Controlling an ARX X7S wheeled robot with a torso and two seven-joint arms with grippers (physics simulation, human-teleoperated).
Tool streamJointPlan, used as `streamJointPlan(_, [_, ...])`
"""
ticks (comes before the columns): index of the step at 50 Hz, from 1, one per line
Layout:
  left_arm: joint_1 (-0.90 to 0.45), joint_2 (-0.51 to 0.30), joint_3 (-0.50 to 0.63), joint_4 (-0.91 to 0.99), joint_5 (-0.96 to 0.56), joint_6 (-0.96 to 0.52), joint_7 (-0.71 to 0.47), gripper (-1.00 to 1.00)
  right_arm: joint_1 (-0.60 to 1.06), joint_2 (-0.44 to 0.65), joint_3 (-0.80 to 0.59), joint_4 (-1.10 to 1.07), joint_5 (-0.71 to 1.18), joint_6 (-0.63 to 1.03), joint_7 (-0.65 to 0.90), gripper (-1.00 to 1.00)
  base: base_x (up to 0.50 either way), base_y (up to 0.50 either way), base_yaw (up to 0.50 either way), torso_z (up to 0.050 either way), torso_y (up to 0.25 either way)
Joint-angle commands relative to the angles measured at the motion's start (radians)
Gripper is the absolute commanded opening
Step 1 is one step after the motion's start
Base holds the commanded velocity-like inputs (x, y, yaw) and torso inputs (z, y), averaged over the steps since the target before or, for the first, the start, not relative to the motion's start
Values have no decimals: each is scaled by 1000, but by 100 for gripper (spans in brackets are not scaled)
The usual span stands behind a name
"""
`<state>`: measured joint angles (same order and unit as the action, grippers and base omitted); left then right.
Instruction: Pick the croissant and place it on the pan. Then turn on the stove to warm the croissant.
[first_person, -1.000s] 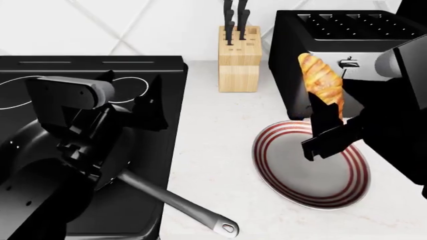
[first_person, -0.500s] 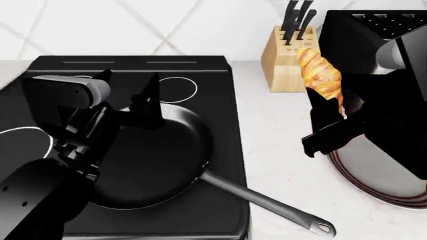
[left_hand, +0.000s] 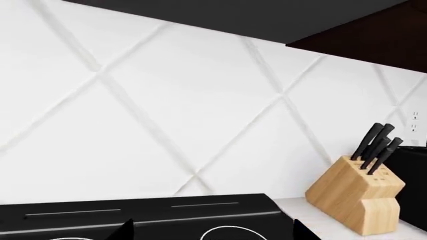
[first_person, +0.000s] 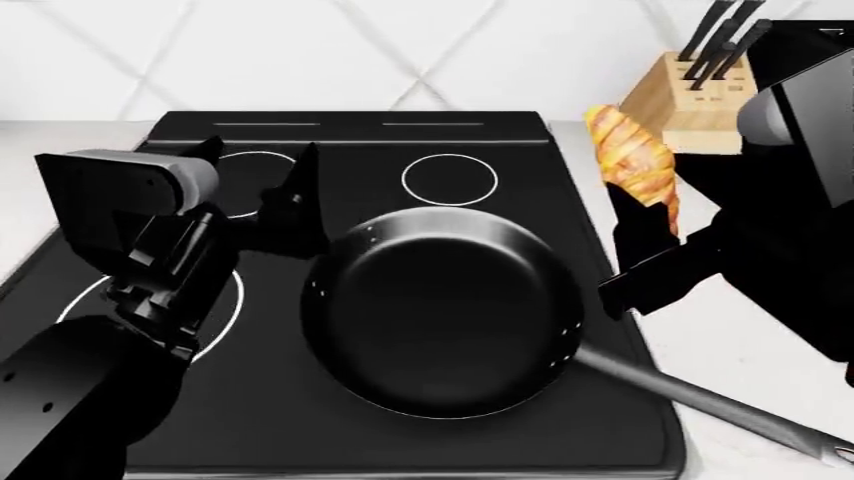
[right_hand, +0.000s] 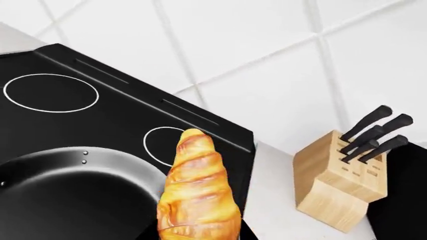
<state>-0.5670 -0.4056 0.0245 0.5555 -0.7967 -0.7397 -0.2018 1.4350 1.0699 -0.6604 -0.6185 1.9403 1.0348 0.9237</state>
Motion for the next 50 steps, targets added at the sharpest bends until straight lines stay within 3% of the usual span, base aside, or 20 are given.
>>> streamJointPlan(1, [5, -3, 3, -4, -1, 9, 4, 100, 9, -5, -5, 0, -4, 13, 5, -100, 0, 500, 0, 0, 0])
streamJointPlan(15, [3, -5, 7, -7, -2, 15, 1, 100, -2, -4, 1, 1, -20, 3, -13, -100, 0, 500, 0, 0, 0])
streamJointPlan(25, [-1, -5, 9, -11, -7, 15, -2, 100, 8, -5, -13, 44, 14, 32, -55, -100, 0, 0, 0, 0, 1])
streamJointPlan(38, [-4, -9, 10, -19, -9, 22, 1, 100, 134, -82, -90, 229, 68, 196, -141, -100, 0, 0, 0, 0, 0])
streamJointPlan(50, [-11, -2, 31, -55, 19, 45, 11, 100, 200, -189, -124, 419, -92, 330, -381, -100, 0, 0, 0, 0, 0])
